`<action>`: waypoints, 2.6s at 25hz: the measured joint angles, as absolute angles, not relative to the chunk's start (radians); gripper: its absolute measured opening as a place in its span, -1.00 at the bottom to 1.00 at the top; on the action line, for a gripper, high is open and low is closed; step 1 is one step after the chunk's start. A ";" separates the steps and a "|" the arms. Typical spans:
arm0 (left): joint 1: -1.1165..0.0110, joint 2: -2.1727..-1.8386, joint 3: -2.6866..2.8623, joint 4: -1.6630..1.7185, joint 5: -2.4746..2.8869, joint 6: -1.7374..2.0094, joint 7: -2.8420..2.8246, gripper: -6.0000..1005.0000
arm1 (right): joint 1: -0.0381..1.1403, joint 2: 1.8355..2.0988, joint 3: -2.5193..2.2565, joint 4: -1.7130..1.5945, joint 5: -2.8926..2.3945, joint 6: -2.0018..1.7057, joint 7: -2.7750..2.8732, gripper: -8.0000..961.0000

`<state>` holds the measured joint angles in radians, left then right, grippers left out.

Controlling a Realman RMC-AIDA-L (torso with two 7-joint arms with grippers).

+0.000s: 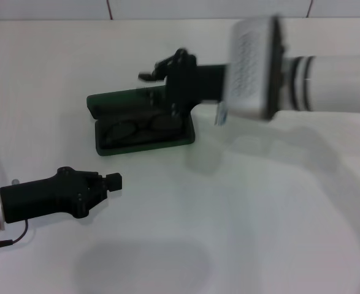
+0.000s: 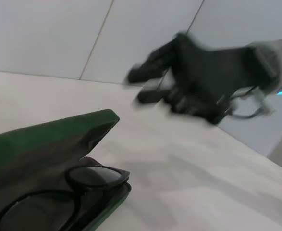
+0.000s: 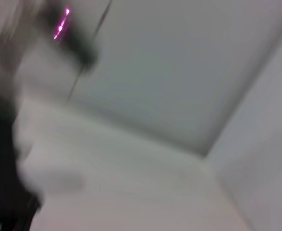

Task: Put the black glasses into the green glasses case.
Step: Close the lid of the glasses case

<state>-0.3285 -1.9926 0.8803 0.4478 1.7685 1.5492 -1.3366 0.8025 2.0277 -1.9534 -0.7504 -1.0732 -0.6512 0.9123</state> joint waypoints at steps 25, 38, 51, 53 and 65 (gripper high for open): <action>-0.426 -2.043 0.876 0.438 1.814 1.353 -1.340 -0.85 | 0.367 1.963 -1.212 -0.365 -1.174 -1.488 0.938 -0.24; -0.485 -2.060 0.867 0.446 1.809 1.205 -1.339 -0.84 | 0.328 1.965 -1.214 -0.363 -1.211 -1.508 0.911 0.80; -0.484 -2.056 0.867 0.447 1.807 1.181 -1.339 -0.84 | 0.336 1.965 -1.217 -0.362 -1.212 -1.511 0.911 0.82; -0.483 -2.055 0.867 0.450 1.795 1.193 -1.339 -0.84 | 0.336 1.965 -1.216 -0.362 -1.212 -1.511 0.911 0.82; -0.475 -2.046 0.867 0.482 1.772 1.276 -1.344 -0.83 | 0.333 1.965 -1.213 -0.362 -1.212 -1.511 0.911 0.82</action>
